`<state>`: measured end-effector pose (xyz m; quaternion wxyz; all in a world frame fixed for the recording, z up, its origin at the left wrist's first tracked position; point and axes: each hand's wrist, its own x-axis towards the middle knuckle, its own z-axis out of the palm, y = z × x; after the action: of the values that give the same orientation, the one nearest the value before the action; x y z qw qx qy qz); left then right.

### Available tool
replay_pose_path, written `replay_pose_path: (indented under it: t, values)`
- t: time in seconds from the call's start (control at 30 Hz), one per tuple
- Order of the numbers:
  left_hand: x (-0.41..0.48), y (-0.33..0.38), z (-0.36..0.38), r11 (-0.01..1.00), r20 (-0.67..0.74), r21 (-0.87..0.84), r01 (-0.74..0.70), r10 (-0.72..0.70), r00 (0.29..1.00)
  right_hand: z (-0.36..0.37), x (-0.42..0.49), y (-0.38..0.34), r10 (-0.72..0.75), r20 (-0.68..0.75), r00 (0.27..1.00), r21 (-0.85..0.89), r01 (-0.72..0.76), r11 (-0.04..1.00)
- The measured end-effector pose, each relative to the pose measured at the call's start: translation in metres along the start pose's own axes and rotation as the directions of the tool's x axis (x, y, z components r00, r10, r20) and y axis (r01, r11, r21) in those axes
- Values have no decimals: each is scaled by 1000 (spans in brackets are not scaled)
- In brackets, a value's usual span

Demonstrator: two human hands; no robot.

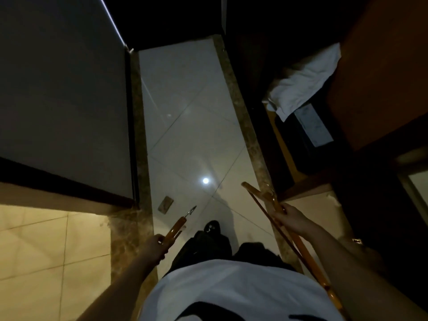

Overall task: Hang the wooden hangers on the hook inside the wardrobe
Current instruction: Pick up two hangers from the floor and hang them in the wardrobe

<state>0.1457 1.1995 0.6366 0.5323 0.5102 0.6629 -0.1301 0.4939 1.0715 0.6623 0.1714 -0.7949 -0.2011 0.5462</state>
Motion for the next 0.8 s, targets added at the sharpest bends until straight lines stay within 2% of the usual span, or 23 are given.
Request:
replay_pose_path:
  t: [0.27, 0.43, 0.57, 0.7, 0.8]
  values:
    - [64, 119, -53, 985, 38, 104, -139, 136, 990, -28, 44, -51, 44, -11, 999, 56, -43, 998]
    - [109, 205, -62, 958, 70, 154, -240, 232, 970, -55, 77, -59, 160, -24, 987, 154, -154, 976]
    - [140, 278, -60, 941, 112, 162, -296, 281, 953, -90, 108, -80, 167, -22, 986, 247, -156, 956]
    - [166, 354, -58, 932, 151, 211, -295, 267, 952, -134, 134, -115, 156, -40, 987, 306, -137, 942]
    - [181, 420, -58, 909, 143, 248, -335, 308, 941, -171, 149, -148, 150, -109, 983, 365, -101, 926]
